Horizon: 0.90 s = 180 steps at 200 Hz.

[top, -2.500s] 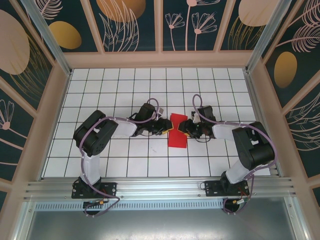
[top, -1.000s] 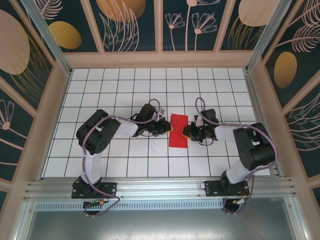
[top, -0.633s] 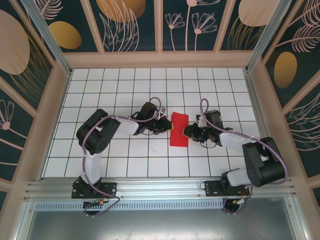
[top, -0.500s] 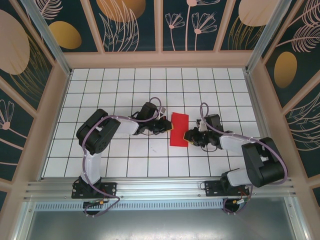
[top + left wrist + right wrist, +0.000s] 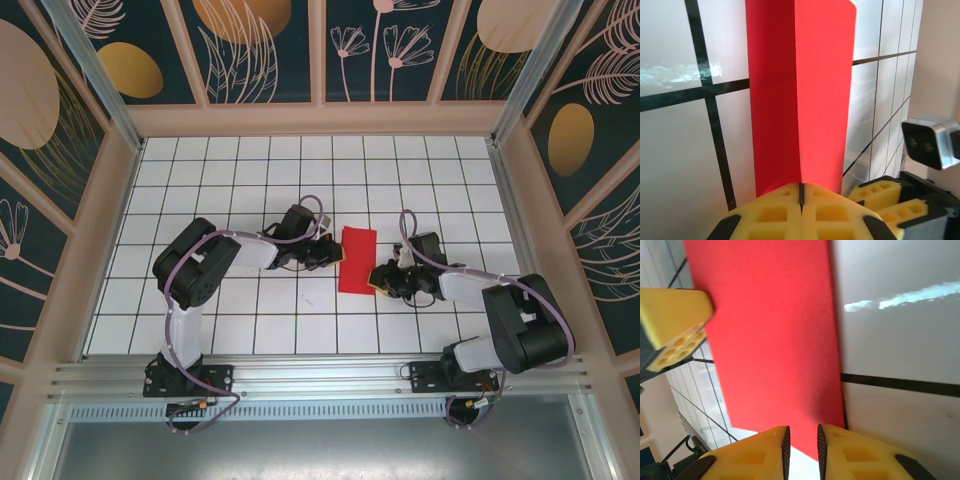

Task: Fold a paper plane with a square sheet of paper (pick it up from the middle)
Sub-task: First fold in half a square sheet of paper at the center of the table.

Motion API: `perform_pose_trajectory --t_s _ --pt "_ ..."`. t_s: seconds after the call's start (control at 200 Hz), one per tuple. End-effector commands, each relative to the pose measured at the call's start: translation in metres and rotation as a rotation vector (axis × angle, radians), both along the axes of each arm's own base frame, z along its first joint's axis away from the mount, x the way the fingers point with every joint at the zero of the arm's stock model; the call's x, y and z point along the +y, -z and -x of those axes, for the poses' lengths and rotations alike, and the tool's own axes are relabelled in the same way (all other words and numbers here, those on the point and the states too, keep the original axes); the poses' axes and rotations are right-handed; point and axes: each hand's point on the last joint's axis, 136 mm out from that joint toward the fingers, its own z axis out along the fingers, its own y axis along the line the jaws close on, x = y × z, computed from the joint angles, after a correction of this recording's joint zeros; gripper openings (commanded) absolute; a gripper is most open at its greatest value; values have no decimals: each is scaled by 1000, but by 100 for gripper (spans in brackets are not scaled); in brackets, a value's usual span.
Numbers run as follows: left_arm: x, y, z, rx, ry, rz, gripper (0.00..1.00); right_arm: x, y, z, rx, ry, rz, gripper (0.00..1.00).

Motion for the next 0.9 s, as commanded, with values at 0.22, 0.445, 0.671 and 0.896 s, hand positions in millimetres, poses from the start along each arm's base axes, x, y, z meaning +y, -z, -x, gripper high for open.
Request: perform_pose_trajectory --t_s 0.22,0.445,0.671,0.896 --pt "-3 3 -2 -10 17 -13 0 5 13 18 41 -60 24 25" --pt "-3 5 -2 -6 18 -18 0 -1 18 11 58 -50 96 25" --pt "-3 4 -2 -5 21 -20 0 2 -35 -36 -96 -22 86 26" --pt "-3 6 -2 -2 24 -27 0 9 -28 -77 -107 -33 82 26"
